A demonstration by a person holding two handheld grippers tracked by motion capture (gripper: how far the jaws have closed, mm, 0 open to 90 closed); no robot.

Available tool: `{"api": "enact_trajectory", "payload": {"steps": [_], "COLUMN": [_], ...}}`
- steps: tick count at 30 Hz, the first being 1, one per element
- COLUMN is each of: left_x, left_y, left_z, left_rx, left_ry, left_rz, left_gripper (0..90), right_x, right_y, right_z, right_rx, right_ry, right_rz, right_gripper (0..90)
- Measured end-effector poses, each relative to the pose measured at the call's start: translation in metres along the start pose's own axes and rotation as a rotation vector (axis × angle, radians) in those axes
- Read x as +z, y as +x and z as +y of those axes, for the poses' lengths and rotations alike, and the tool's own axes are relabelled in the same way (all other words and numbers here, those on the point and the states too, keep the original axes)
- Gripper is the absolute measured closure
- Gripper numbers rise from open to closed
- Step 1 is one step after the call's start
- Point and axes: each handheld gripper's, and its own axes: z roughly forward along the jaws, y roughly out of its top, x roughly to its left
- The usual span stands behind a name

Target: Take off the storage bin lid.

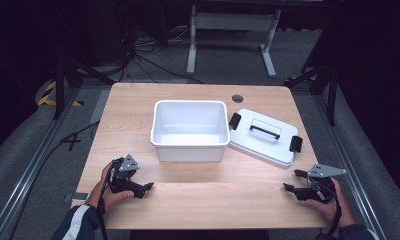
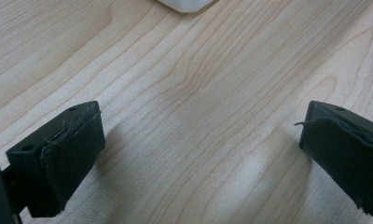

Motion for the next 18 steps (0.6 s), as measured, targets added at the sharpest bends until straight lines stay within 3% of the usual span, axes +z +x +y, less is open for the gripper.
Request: {"api": "enact_trajectory", "payload": {"steps": [18], "left_x": [0.0002], "left_y": [0.0009], "left_z": [0.0008], "left_rx": [0.002], "left_ry": [0.005], "left_rz": [-0.004], "left_gripper": [0.2], "right_x": [0.0003], "right_y": [-0.0002], "right_z": [0.0002], "right_rx": [-0.001], "right_ry": [-0.001], "right_rz": [-0.001], "right_gripper": [26.6]}}
